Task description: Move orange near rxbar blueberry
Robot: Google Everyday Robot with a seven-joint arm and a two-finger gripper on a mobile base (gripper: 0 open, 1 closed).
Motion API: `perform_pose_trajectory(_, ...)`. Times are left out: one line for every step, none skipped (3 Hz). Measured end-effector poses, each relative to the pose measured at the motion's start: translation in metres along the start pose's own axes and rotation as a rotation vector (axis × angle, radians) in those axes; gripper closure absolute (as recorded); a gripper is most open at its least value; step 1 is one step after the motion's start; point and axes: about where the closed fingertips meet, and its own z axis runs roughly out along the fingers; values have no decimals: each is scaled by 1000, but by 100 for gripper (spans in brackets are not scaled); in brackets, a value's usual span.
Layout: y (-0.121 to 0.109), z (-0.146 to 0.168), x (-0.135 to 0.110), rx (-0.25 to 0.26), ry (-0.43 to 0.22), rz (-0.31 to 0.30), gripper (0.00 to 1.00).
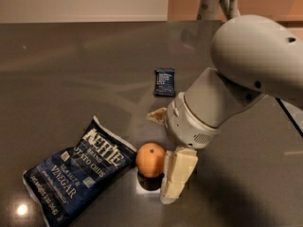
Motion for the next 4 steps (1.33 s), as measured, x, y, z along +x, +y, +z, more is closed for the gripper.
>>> perform_pose_trajectory(4, 7, -3, -12, -5, -12, 18)
perform_pose_trajectory(2, 7, -2, -9, -15, -10, 41)
perform_pose_trajectory(-1, 0, -4, 4, -35, -5, 65)
perform_pose_trajectory(-15, -28, 2, 56, -44, 15, 88)
